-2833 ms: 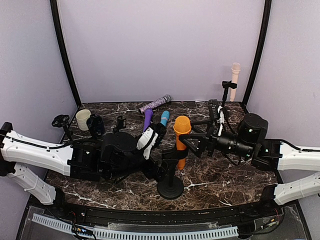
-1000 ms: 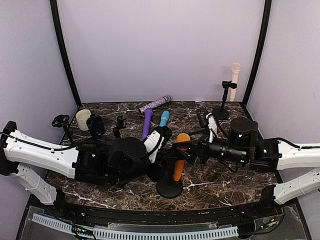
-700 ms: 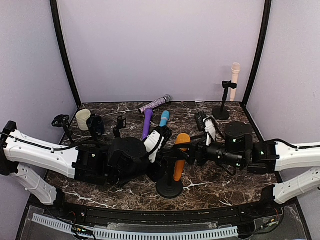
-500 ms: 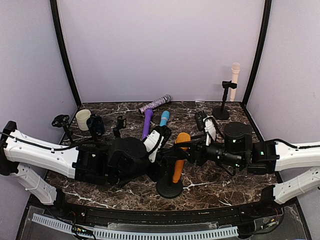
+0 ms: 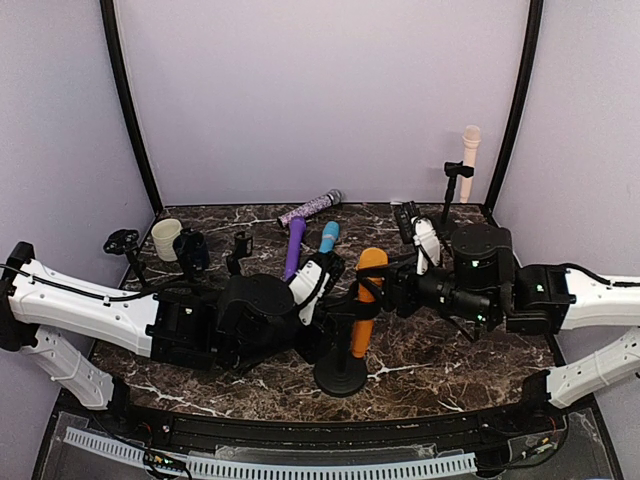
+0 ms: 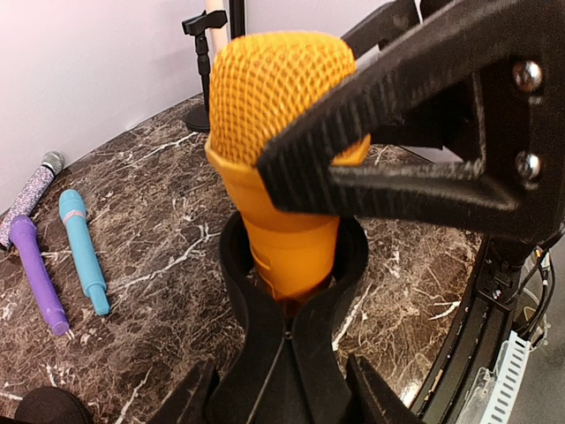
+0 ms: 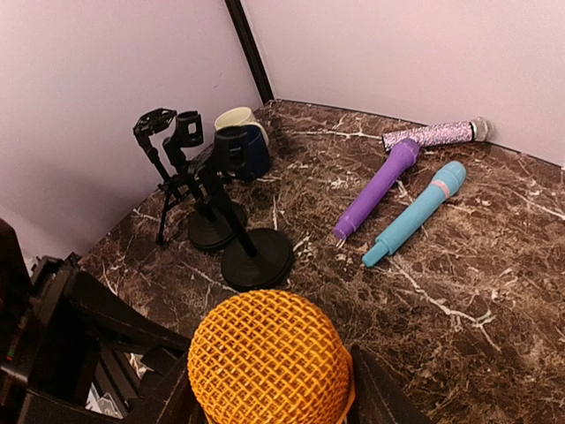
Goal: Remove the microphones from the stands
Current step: Remove the microphone from the microphone stand.
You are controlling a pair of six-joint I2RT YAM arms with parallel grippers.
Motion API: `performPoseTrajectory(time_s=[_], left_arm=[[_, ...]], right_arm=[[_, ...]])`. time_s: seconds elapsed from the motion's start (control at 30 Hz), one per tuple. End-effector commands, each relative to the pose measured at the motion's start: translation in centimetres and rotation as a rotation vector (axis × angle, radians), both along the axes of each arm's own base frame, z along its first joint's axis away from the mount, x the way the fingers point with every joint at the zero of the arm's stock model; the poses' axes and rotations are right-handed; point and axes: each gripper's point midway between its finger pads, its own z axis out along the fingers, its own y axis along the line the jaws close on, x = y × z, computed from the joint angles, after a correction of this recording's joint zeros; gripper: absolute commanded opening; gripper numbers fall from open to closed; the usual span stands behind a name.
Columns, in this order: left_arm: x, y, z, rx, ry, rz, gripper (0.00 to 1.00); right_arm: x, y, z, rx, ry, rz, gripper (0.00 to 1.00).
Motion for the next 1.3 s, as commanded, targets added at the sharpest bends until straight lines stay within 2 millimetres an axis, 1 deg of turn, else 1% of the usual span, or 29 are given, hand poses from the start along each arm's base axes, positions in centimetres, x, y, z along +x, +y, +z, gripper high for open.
performPoseTrajectory(time_s=[0.0,0.17,0.23,0.33,0.43,0.53,0.6,0.73,0.77,0.8,0.83,0.93,0.97,1.1,1.2,1.27], left_arm=[[-1.2,-0.1,-2.2,0.084,0.041,-0.054,0.06],[-1.0,0.0,-2.2,0.084,0.039,-0.043,0.06],[-0.8,0.3,-2.1,0.093,0.032,-0.03,0.05],[-0.6,0.7,-1.8,0.102,0.019,-0.019,0.05],[-0.4,0.8,-1.4,0.095,0.015,-0.02,0.05],[-0.3,0.8,-1.1,0.084,0.02,-0.028,0.05],[-0.2,0.8,-1.0,0.08,0.023,-0.038,0.05],[0.1,0.2,-0.8,0.079,0.032,-0.069,0.05],[0.3,0.1,-0.6,0.076,0.031,-0.068,0.05],[0.4,0.0,-0.8,0.085,0.03,-0.073,0.05],[0.7,0.0,-0.6,0.084,0.026,-0.071,0.05],[1.4,0.2,-1.0,0.094,0.039,-0.069,0.05],[1.9,0.4,-1.2,0.096,0.043,-0.062,0.05],[2.7,0.7,-1.2,0.099,0.048,-0.067,0.05],[3.3,1.0,-1.2,0.108,0.046,-0.054,0.05],[4.0,1.6,-1.3,0.12,0.042,-0.032,0.05]], right_arm=[[2.5,-2.4,4.6,0.019,-0.102,-0.166,0.25],[3.8,-3.4,5.7,-0.014,-0.129,-0.228,0.23],[4.7,-4.1,6.4,-0.012,-0.134,-0.262,0.22],[5.9,-5.3,8.2,0.014,-0.145,-0.303,0.21],[6.2,-5.8,10.3,0.071,-0.163,-0.304,0.2],[5.9,-5.6,12.0,0.125,-0.176,-0.271,0.2],[5.4,-4.9,12.8,0.157,-0.177,-0.225,0.2],[4.2,-2.6,13.5,0.209,-0.173,-0.094,0.2],[4.2,-2.1,13.5,0.208,-0.169,-0.075,0.2],[4.2,-1.8,13.4,0.2,-0.167,-0.07,0.2],[4.3,-1.7,13.5,0.192,-0.17,-0.072,0.2],[4.7,-1.8,14.4,0.162,-0.193,-0.086,0.2],[4.7,-2.0,15.5,0.165,-0.208,-0.091,0.2],[4.9,-2.6,18.0,0.161,-0.242,-0.112,0.2],[5.1,-3.0,19.3,0.163,-0.259,-0.136,0.2],[5.4,-3.5,20.1,0.165,-0.271,-0.165,0.2]])
